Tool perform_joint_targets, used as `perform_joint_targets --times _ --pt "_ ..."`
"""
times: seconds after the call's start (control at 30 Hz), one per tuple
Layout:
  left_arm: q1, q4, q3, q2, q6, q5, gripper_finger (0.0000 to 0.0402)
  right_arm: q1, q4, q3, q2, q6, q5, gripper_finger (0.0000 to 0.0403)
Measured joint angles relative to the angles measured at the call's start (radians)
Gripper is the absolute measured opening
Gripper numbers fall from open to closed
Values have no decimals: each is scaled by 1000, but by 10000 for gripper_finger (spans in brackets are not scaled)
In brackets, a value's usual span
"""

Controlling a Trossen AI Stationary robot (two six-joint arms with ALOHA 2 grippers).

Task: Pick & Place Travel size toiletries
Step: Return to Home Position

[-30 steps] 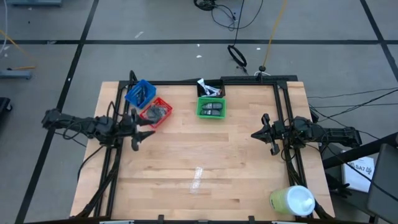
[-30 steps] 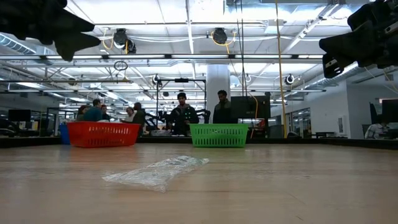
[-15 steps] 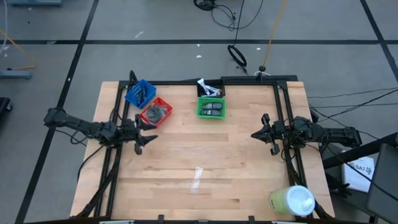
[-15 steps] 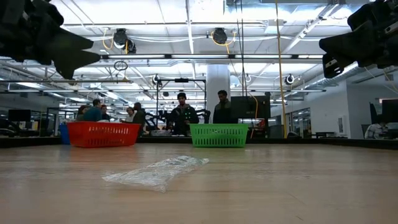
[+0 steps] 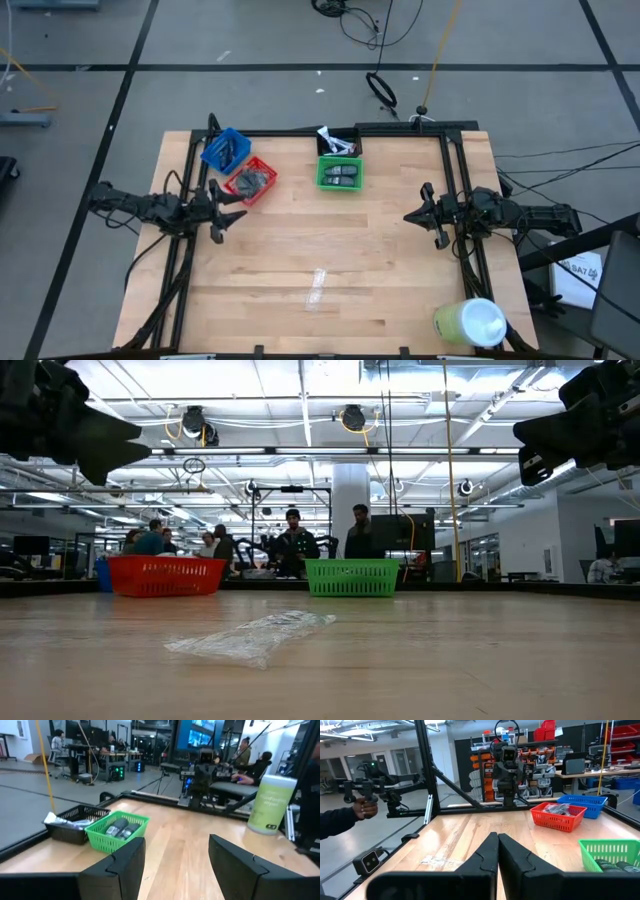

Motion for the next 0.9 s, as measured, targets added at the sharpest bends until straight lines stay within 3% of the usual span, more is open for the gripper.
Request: perform_joint_targets --times 0.9 --pt "1 7 -12 1 56 0 216 0 -1 0 0 0 0 0"
